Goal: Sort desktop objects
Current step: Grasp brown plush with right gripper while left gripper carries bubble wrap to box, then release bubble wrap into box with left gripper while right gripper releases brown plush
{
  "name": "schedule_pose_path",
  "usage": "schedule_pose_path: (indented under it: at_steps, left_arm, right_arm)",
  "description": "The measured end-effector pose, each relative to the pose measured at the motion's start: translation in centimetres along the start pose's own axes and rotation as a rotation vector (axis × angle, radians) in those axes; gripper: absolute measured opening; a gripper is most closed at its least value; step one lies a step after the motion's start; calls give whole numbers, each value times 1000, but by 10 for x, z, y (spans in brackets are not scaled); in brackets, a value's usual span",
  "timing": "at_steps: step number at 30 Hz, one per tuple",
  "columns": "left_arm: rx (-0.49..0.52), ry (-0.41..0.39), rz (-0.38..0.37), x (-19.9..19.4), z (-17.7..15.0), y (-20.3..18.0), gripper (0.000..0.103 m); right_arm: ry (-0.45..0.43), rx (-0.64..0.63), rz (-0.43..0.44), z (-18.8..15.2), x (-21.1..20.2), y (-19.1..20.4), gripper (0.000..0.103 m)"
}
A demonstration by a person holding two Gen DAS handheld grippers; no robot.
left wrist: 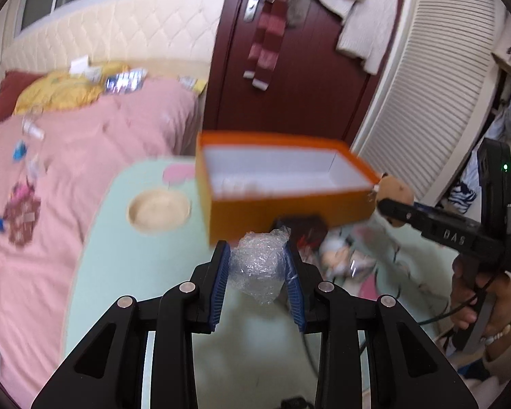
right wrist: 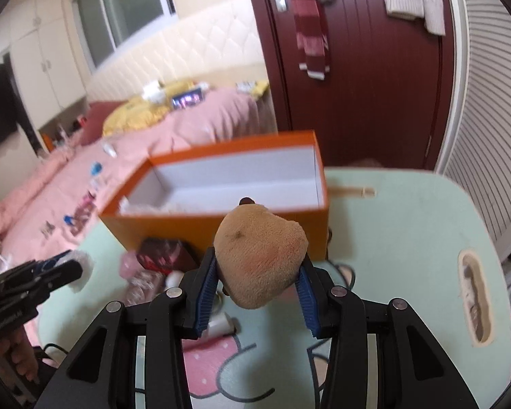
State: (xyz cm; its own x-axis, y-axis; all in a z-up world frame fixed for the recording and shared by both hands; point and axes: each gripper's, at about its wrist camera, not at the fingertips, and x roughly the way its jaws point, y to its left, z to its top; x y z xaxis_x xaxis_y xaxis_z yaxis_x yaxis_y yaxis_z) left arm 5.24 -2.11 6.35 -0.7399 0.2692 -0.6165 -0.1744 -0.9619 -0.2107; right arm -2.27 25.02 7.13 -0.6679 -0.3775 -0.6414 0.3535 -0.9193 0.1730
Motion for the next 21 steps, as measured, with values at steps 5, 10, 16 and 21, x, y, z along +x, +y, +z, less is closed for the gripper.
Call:
schedule_pose_path:
  at_steps: [5,10,16,21]
  left_arm:
    - [53,-60,-25,12,47,-8,34]
    - [82,-49,-37,49,73,-16,34]
    - [72,29,-30,94,64,-19,34]
    - [86,68,11,112,49,-22,33]
  right_arm:
    - [-51,-27,9,29,3,9,42]
    - [-65,-48,5,46,22,18,42]
    - [-19,-66,-8,43,54,22,42]
    - [-11,-111,-69,32,69,24,43]
